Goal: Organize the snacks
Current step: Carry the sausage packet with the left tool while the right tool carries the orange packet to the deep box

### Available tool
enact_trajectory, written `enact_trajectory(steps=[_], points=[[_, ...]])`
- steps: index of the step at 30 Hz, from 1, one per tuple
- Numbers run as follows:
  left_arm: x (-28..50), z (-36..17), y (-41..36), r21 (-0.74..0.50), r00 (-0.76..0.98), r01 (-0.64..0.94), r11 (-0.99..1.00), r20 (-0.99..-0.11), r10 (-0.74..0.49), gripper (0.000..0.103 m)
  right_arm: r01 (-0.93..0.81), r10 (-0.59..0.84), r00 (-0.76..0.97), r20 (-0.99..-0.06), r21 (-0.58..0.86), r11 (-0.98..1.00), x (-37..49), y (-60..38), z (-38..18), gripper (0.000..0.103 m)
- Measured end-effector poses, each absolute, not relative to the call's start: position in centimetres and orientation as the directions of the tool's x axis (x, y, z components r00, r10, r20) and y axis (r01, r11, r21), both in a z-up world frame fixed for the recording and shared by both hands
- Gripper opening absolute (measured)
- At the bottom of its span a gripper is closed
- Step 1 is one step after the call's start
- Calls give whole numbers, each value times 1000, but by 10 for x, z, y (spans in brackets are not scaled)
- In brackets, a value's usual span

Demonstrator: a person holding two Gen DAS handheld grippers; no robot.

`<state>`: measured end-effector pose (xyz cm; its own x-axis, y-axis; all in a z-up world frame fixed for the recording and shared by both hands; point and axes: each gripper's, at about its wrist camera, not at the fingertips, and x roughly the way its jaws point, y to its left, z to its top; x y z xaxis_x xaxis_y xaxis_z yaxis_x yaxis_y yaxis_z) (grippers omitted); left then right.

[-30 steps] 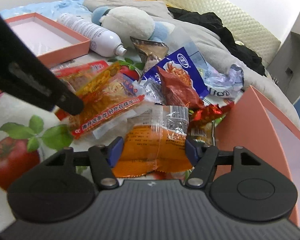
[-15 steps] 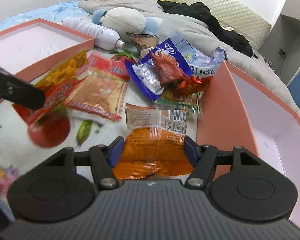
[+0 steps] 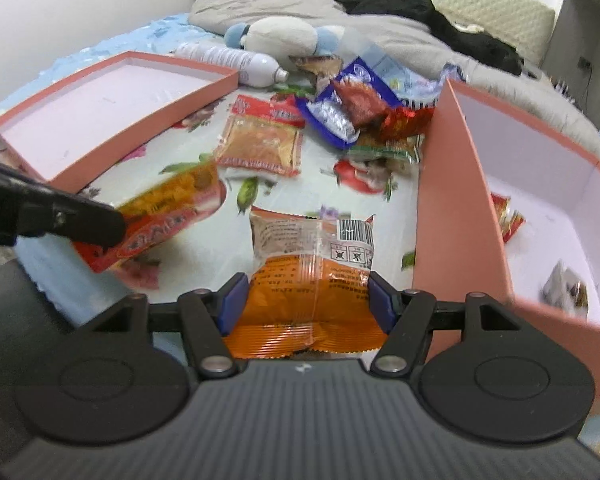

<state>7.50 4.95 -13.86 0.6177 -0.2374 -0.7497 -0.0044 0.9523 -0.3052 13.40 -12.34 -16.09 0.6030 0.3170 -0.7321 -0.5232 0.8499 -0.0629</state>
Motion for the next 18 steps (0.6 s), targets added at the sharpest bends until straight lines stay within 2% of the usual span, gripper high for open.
enact_trajectory(steps=[1, 2, 3, 7, 11, 18], points=[[75, -139, 49, -301, 617, -2, 954, -751, -236, 28, -520, 322, 593, -738, -46, 853, 134, -126, -162, 67], [74, -138, 50, -304, 621, 4, 953, -746, -241, 56, -514, 324, 586, -743, -32, 857, 134, -129, -164, 67], [74, -137, 51, -308, 631, 11, 951, -736, -246, 75, -504, 323, 579, -748, -17, 863, 135, -132, -165, 67], [77, -134, 57, -313, 655, 65, 948, -703, -277, 79, -471, 349, 542, -764, 67, 880, 137, -143, -170, 70], [99, -144, 63, -203, 636, 96, 974, -740, -217, 79, -454, 366, 551, -750, 99, 886, 135, -149, -169, 78], [147, -173, 77, -86, 604, 192, 978, -775, -186, 79, -431, 371, 567, -735, 119, 894, 141, -148, -168, 78]])
